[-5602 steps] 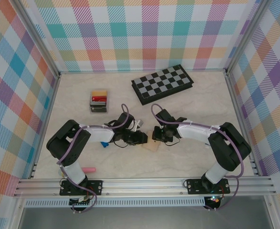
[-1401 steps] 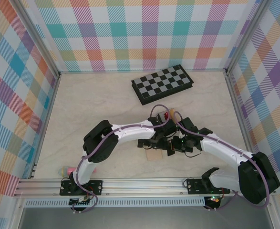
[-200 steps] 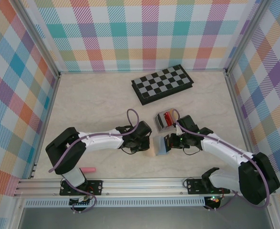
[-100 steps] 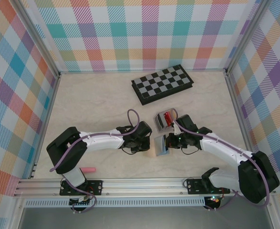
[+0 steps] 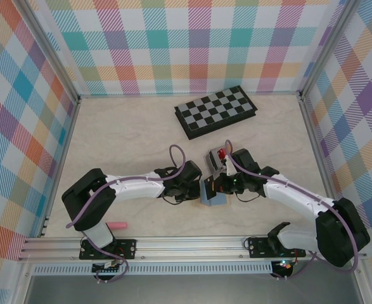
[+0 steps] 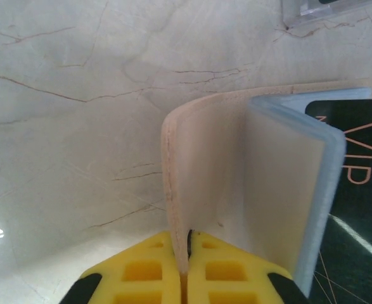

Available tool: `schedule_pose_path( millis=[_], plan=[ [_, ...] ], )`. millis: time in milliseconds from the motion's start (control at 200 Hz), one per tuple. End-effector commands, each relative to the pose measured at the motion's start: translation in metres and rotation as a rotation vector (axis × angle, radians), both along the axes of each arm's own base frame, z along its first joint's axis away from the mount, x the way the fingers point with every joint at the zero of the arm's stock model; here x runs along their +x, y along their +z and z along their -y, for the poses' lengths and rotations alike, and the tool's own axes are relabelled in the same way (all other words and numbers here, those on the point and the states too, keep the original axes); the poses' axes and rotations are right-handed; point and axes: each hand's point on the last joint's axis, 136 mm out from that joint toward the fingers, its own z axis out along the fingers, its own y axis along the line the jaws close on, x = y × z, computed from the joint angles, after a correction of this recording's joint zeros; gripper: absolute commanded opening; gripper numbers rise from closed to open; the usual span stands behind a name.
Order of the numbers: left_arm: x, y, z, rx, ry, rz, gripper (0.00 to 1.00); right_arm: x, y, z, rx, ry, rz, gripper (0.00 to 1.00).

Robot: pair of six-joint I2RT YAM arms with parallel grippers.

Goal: Put the credit cards into the card holder

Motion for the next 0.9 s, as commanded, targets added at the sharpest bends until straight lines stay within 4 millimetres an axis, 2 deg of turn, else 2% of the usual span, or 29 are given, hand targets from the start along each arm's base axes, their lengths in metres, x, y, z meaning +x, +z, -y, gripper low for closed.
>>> schedule_pose_path(
  millis=[0,75,140,205,390,510,540,645,790,895],
  plan=[
    [0.002,0.008,-0.008,-0.001,0.035,0.024,0.18,0.0,-0.012,0.008,-0.059,-0.035,-0.022,0.01],
    [0.002,0.015,-0.011,-0.013,0.04,0.036,0.3,-0.001,-0.017,0.013,-0.077,-0.044,-0.018,0.02],
    [0.002,0.021,-0.012,-0.028,0.042,0.051,0.38,-0.004,-0.02,0.008,-0.045,-0.031,-0.037,0.02],
    [0.002,0.024,-0.014,-0.033,0.045,0.062,0.42,-0.006,-0.023,0.0,-0.007,-0.02,-0.068,0.01],
    [0.001,0.027,-0.014,-0.062,0.064,0.061,0.48,-0.004,-0.025,-0.004,0.021,-0.042,-0.081,0.02],
    [0.002,0.031,-0.017,-0.075,0.082,0.077,0.63,-0.003,-0.025,-0.005,0.019,-0.043,-0.087,0.02],
    [0.003,0.032,-0.017,-0.076,0.084,0.082,0.69,-0.004,-0.028,-0.004,0.008,-0.046,-0.098,0.02],
    [0.003,0.034,-0.018,-0.078,0.085,0.09,0.81,-0.006,-0.04,-0.002,-0.02,-0.05,-0.134,0.01],
    [0.004,0.035,-0.02,-0.095,0.097,0.104,0.91,-0.008,-0.049,-0.001,-0.031,-0.058,-0.16,0.01],
    [0.005,0.042,-0.025,-0.108,0.121,0.132,0.94,-0.008,-0.05,-0.001,-0.043,-0.057,-0.163,0.01]
  ],
)
